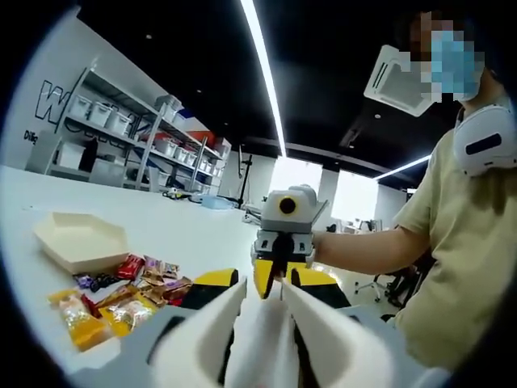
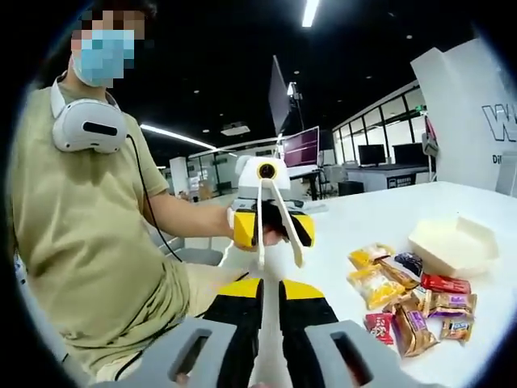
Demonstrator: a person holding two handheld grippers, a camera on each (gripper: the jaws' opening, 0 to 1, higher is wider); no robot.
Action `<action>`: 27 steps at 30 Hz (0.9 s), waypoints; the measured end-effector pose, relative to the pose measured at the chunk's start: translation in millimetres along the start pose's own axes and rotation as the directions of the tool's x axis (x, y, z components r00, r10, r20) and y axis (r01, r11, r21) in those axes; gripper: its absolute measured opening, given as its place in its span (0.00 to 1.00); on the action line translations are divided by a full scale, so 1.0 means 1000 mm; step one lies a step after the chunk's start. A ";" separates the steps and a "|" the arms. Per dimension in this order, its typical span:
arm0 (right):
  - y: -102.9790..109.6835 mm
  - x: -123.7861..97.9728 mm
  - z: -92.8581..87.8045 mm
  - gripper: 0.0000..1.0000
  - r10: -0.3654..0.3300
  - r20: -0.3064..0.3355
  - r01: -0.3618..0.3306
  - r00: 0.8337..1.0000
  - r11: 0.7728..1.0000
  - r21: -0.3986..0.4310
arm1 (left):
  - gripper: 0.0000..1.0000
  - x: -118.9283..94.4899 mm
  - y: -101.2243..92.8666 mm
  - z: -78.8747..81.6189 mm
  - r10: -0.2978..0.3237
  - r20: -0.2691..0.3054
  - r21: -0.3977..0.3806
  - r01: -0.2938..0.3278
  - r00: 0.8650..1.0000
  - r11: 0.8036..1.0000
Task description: Place the target food into the container with the food tongs after gripping and lifting it, then release it inside without dropping or visibly crushing the food.
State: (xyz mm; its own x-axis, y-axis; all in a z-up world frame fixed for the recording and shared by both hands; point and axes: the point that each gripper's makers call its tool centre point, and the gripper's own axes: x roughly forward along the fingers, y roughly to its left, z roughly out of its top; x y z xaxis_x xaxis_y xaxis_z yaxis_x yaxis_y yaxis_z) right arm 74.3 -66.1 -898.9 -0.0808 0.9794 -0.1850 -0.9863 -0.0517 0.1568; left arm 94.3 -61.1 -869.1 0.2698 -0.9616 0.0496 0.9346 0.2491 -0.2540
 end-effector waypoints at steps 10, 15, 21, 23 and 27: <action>-0.013 0.000 -0.009 0.10 -0.103 -0.005 0.103 0.995 0.995 -0.015 | 0.25 -0.003 0.002 -0.003 0.021 -0.014 0.014 -0.021 1.000 1.000; -0.024 -0.002 -0.010 0.12 -0.179 0.020 0.179 0.984 0.984 -0.008 | 0.25 -0.004 0.005 -0.003 0.034 -0.017 0.020 -0.034 0.999 0.999; -0.045 -0.015 -0.006 0.20 -0.316 0.072 0.318 0.946 0.948 -0.018 | 0.25 -0.007 0.007 -0.005 0.050 -0.029 0.029 -0.049 0.998 0.998; -0.049 -0.017 -0.007 0.21 -0.345 0.068 0.347 0.936 0.938 -0.023 | 0.25 -0.008 0.008 -0.006 0.057 -0.033 0.033 -0.056 0.998 0.998; -0.056 -0.022 -0.011 0.29 -0.407 0.063 0.410 0.911 0.911 -0.050 | 0.25 -0.009 0.010 -0.008 0.070 -0.041 0.044 -0.068 0.997 0.997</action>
State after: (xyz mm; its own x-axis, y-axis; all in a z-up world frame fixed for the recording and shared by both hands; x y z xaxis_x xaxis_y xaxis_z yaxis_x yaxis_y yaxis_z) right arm 129.8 -86.7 -914.6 0.3366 0.9260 -0.1711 -0.9386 0.3446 0.0184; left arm 99.6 -51.3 -879.7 0.3247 -0.9458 -0.0082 0.9233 0.3188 -0.2140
